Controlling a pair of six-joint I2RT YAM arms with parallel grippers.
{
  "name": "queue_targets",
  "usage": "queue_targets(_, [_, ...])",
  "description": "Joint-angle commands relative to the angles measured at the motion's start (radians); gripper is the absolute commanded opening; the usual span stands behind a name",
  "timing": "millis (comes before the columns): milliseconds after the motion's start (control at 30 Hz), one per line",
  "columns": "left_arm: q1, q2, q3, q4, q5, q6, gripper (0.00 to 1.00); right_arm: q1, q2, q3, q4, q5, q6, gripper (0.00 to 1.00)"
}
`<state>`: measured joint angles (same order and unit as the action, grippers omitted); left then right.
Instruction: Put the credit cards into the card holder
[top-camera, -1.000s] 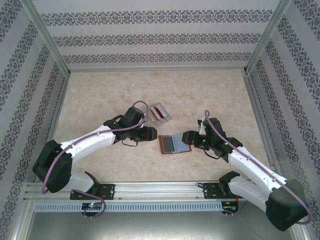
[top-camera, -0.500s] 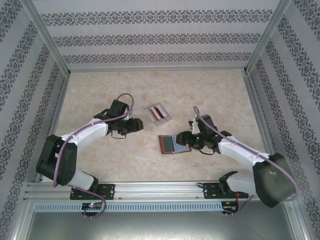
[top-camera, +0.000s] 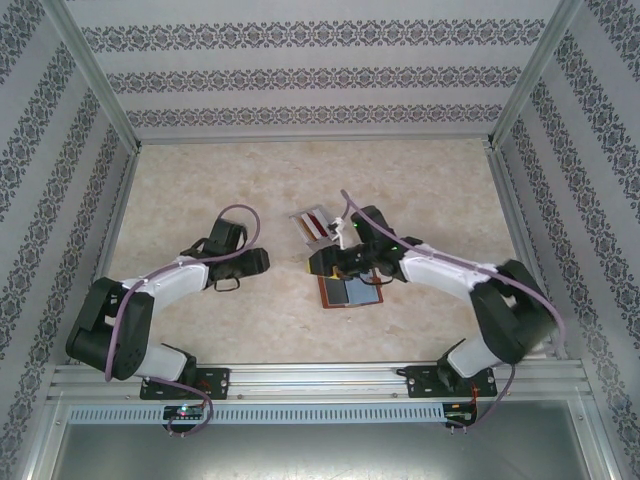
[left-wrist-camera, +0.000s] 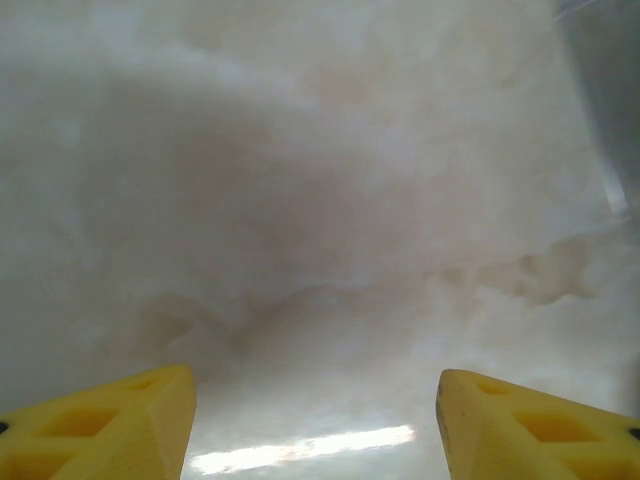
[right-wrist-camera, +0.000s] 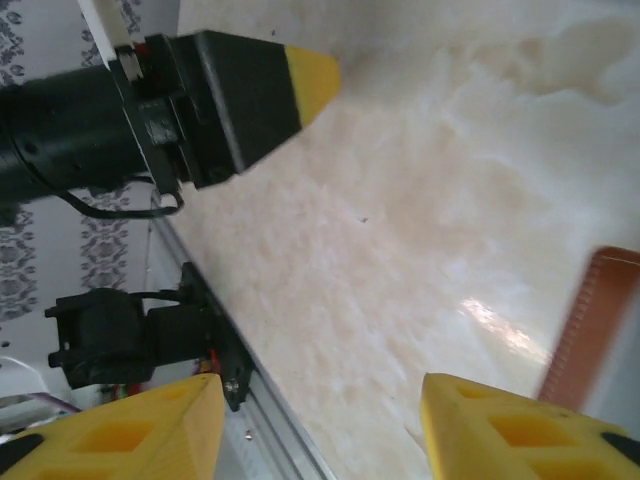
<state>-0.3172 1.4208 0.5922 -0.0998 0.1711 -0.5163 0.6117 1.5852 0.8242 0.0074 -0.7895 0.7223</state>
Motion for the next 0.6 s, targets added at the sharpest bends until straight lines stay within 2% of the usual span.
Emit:
queue_targets(0, [0.012, 0.008, -0.037, 0.135, -0.055, 0.052, 0.66, -0.014, -0.01, 0.061, -0.004, -0.065, 0.007, 0.55])
queue_targets(67, [0.012, 0.006, -0.023, 0.135, -0.037, 0.062, 0.68, -0.04, -0.069, 0.088, -0.114, 0.014, -0.054, 0.59])
queue_targets(200, [0.011, 0.006, -0.018, 0.145, -0.012, 0.072, 0.69, -0.111, -0.229, 0.08, -0.408, 0.347, -0.187, 0.68])
queue_targets(267, [0.008, -0.002, -0.045, 0.191, 0.007, 0.083, 0.71, -0.148, -0.291, 0.027, -0.477, 0.443, -0.208, 0.76])
queue_targets(400, [0.007, -0.028, -0.07, 0.237, 0.036, 0.099, 0.76, -0.214, -0.355, -0.12, -0.489, 0.421, -0.231, 0.74])
queue_targets(567, [0.006, -0.074, -0.102, 0.274, 0.038, 0.113, 0.8, -0.18, -0.288, -0.177, -0.434, 0.325, -0.245, 0.71])
